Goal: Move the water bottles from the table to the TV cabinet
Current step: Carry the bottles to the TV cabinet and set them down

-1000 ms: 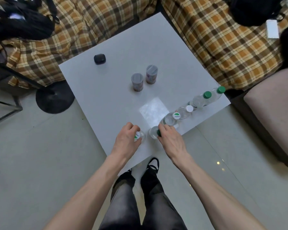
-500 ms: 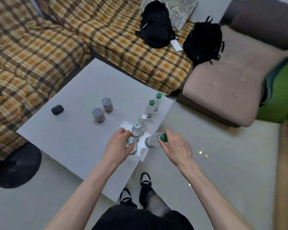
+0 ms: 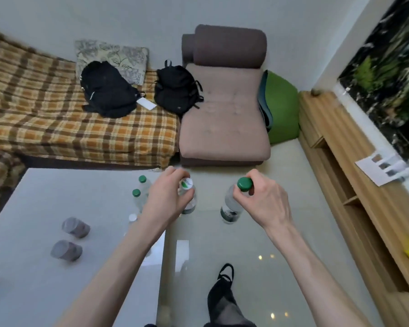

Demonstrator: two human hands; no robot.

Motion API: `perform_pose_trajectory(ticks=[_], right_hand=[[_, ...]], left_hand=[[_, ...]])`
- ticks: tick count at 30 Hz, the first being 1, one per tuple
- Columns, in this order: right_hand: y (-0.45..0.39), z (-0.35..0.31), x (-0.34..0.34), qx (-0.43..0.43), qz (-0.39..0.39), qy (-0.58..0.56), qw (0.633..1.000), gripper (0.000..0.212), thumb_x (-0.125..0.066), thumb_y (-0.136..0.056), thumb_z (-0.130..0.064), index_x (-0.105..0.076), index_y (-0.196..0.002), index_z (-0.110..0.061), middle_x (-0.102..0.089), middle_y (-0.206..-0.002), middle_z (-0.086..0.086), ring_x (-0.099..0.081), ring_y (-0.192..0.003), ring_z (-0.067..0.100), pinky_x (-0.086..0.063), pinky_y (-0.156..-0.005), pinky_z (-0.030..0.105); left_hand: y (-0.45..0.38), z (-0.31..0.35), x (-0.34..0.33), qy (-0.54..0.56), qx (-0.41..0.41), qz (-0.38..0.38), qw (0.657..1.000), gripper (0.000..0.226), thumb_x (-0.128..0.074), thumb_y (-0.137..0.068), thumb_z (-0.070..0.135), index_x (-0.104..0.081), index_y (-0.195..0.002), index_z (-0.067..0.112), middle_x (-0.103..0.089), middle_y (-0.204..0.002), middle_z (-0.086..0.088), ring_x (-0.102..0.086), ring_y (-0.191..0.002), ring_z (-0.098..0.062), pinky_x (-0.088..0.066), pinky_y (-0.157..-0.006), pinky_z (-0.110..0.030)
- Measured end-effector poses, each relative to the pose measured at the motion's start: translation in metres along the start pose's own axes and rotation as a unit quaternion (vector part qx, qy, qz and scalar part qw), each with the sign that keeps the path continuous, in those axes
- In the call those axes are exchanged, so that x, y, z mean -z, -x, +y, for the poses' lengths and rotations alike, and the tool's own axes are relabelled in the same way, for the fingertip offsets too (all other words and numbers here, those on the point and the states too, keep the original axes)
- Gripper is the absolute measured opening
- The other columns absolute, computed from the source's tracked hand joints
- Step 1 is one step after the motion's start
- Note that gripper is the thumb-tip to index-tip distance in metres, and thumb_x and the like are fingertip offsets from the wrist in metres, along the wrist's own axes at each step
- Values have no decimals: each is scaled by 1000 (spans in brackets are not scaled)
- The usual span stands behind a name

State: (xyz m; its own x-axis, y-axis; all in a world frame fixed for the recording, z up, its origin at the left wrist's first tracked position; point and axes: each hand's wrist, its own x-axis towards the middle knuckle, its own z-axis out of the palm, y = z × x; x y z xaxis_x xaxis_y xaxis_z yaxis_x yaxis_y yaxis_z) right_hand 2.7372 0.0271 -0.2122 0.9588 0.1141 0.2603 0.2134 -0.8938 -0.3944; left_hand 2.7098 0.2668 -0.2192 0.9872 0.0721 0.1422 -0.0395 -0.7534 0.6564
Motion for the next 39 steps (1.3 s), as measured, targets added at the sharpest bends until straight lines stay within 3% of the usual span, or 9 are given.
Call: perform_pose_trajectory(ticks=[10,21,28,32,35,39], right_hand=[[-84,126,66,-92,78,-19,993,27,-70,-79,-41,-52,-79,-22,-47,-60,-5,-46,-58,25,-31,-53,31],[-191,267,126,-108,144,-16,983,25,-64,-78,-44,-48,-78,-25,-49,-62,-6,-52,-59,22,-47,-51,39],[-265,348,149,-161,139,-4,977,23,-64,-80,-44,-50,-78,-25,-47,-63,-11,-57,-64,27,-51,-57,44],[-318,398,158,-203,157,22,966,25,-64,-81,-45,-52,-79,-23,-58,-65,-2,-58,-63,29,-51,-57,43],[-357,436,166,-227,165,28,959,26,-65,-79,-46,-49,-76,-26,-55,-60,-4,-57,-59,23,-47,-52,36],[-410,489,177,-243,199,43,948,25,-62,-78,-47,-47,-73,-28,-48,-53,-7,-51,-50,13,-41,-44,30]], left_hand=[[-143,122,-78,54,-79,-25,995,22,-77,-83,22,-65,-100,18,-66,-93,2,-61,-86,-17,-55,-77,-43],[-287,240,-179,139,-124,-54,981,19,-77,-85,19,-69,-100,24,-70,-97,9,-65,-90,-6,-59,-82,-40],[-394,302,-254,159,-168,-77,970,20,-77,-86,19,-71,-105,19,-72,-99,5,-66,-91,-12,-58,-82,-38],[-466,337,-297,157,-203,-97,962,19,-78,-87,21,-71,-104,18,-72,-97,5,-67,-90,-13,-58,-78,-35],[-525,364,-327,162,-218,-115,956,20,-79,-86,21,-71,-103,17,-72,-97,6,-67,-90,-11,-57,-79,-31],[-602,398,-369,165,-239,-136,947,20,-81,-85,22,-71,-102,19,-73,-98,8,-67,-91,-6,-46,-71,-9]])
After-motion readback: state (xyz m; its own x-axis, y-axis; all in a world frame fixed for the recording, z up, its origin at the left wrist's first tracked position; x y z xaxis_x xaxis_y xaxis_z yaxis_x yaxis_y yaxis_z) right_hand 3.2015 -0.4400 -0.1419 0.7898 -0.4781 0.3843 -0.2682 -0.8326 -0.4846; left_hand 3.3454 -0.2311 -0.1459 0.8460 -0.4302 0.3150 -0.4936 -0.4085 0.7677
